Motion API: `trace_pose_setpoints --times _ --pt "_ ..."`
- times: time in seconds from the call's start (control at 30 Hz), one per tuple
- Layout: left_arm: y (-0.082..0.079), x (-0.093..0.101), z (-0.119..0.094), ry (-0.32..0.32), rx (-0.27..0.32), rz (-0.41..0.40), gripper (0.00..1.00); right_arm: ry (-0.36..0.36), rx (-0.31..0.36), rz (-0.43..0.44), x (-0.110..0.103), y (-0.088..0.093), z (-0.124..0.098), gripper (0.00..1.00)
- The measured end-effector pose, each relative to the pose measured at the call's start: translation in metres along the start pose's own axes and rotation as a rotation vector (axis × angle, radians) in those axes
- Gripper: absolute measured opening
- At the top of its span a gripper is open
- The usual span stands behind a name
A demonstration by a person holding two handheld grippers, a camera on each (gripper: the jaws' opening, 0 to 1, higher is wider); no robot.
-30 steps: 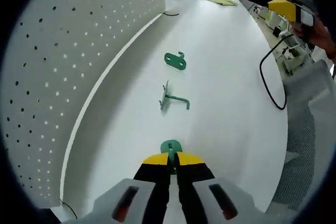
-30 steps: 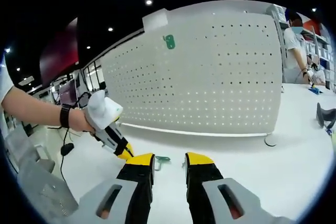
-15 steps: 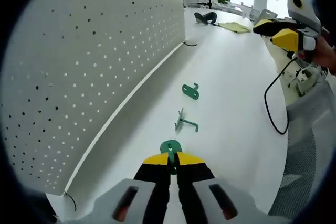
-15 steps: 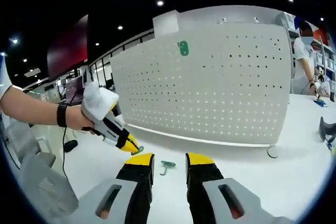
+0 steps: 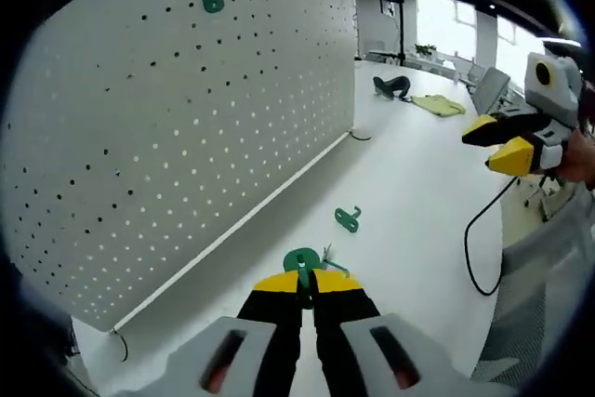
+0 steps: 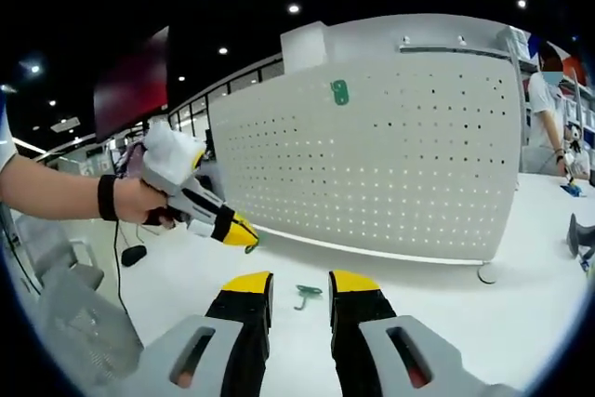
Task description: Insert the hook assembly into the mounting plate slot until the hook locks in place.
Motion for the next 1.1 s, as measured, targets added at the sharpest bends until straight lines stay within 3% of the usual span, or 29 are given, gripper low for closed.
trace_pose_setpoints --times 0.33,0.53,1.1 --pt "-0.022 0.000 -0.015 -0.088 0.140 -0.056 0.03 -0.001 0.022 -0.009 0.000 -0.003 -0.017 0.24" --pt "-0.035 -0.001 -0.020 -0.149 0.182 -0.055 0.03 -0.007 0.018 -0.002 -0.001 0.002 -0.027 0.23" --pt "-0.087 -0.018 -0.042 -0.325 0.365 -0.044 0.03 -0.029 0.031 -0.016 0.002 -0.005 -0.031 0.23"
Point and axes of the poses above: the point that each gripper's makers call its tool centre point, and the gripper's own axes: z roughly forward along the fingers, x roughly to its right, y roughly out of its underside, the point moved 6 cm from there along -z, roughly backward along the fingers, and after that the axes turned 12 degrees about y, right-handed, at the moved point
